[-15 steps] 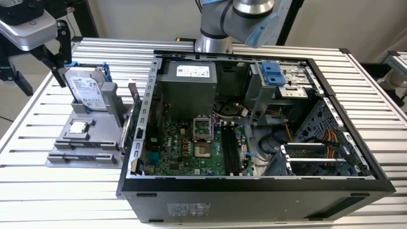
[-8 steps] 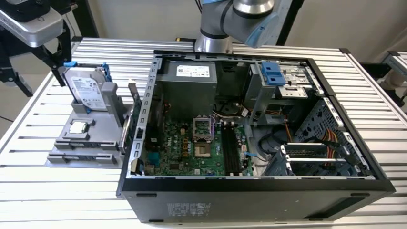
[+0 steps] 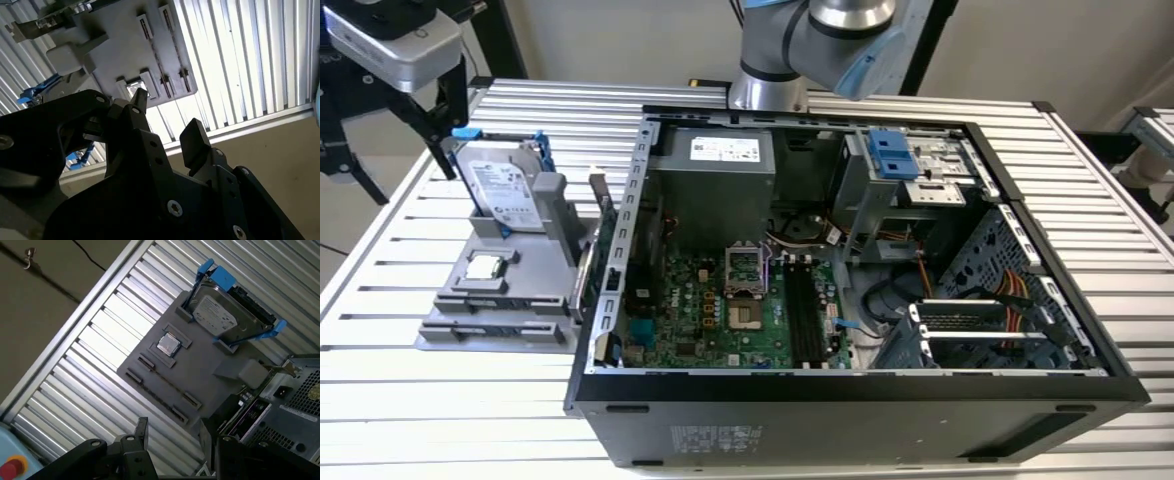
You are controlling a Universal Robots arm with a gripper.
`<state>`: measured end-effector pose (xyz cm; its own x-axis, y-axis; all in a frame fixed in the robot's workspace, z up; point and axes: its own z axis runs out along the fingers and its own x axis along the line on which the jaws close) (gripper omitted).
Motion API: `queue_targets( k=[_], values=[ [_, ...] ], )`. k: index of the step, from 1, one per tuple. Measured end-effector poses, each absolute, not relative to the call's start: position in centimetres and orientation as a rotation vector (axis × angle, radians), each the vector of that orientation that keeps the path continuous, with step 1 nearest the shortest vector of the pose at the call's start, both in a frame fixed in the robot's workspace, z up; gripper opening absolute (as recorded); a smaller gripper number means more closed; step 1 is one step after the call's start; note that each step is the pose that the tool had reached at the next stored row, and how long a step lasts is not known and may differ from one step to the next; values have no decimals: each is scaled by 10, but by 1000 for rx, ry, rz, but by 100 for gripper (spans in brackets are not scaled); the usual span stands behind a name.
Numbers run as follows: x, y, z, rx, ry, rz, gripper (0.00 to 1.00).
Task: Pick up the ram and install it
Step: 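Reach for the ram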
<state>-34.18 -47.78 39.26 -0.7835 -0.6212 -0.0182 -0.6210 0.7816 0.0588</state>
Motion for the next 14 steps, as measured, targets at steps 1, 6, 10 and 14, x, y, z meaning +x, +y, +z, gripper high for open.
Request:
queue_targets(
  k=[1,6,10,14],
  values=[
    [-342,-478,393,1049,-2957,-97,100],
    [-342,-478,393,1127,-2926,-96,100],
    [-342,-478,393,1187,-2901,-96,100],
    [-342,-478,393,1247,-2875,-96,100]
  ],
)
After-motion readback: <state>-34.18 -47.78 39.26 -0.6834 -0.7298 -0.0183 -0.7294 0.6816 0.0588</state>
